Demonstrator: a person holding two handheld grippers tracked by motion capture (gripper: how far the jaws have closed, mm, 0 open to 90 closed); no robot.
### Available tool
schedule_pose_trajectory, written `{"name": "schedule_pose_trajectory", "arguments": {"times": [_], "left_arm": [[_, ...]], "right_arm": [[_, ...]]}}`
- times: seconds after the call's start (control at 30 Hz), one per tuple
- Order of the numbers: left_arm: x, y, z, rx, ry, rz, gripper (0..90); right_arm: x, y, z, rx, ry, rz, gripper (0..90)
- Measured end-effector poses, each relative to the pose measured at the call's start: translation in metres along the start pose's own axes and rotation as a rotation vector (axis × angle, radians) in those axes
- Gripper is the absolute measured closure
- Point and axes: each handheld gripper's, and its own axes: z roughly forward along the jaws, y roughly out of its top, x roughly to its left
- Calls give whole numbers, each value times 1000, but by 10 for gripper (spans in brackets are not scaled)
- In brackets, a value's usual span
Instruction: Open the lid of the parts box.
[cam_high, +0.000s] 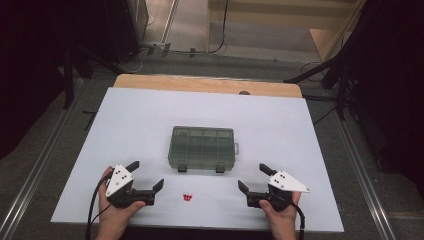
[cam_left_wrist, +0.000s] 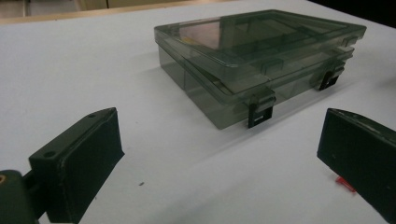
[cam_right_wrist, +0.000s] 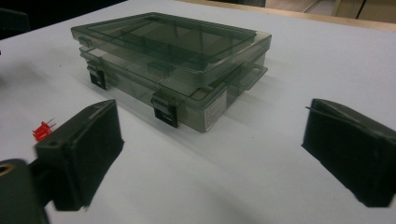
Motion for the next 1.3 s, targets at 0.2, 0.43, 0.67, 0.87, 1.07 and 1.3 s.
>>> {"name": "schedule_pose_trajectory", "arguments": {"times": [0.2, 0.43, 0.67, 0.87, 1.07, 1.3], "left_arm": [[-13, 2, 5, 20, 17, -12, 145], [-17, 3, 10, 57, -12, -29, 388], [-18, 7, 23, 109, -21, -44, 709], [-18, 13, 30, 138, -32, -28, 898], [-14, 16, 35, 160, -41, -34, 899], [-9, 20, 36, 175, -44, -9, 900]], "right_arm": [[18, 4, 4, 21, -59, -3, 354], [24, 5, 15, 82, -33, 31, 744], [19, 7, 29, 176, -27, 51, 900], [10, 14, 38, 228, -32, 78, 900], [8, 19, 46, 255, -39, 68, 900], [9, 23, 49, 251, -44, 63, 900]]}}
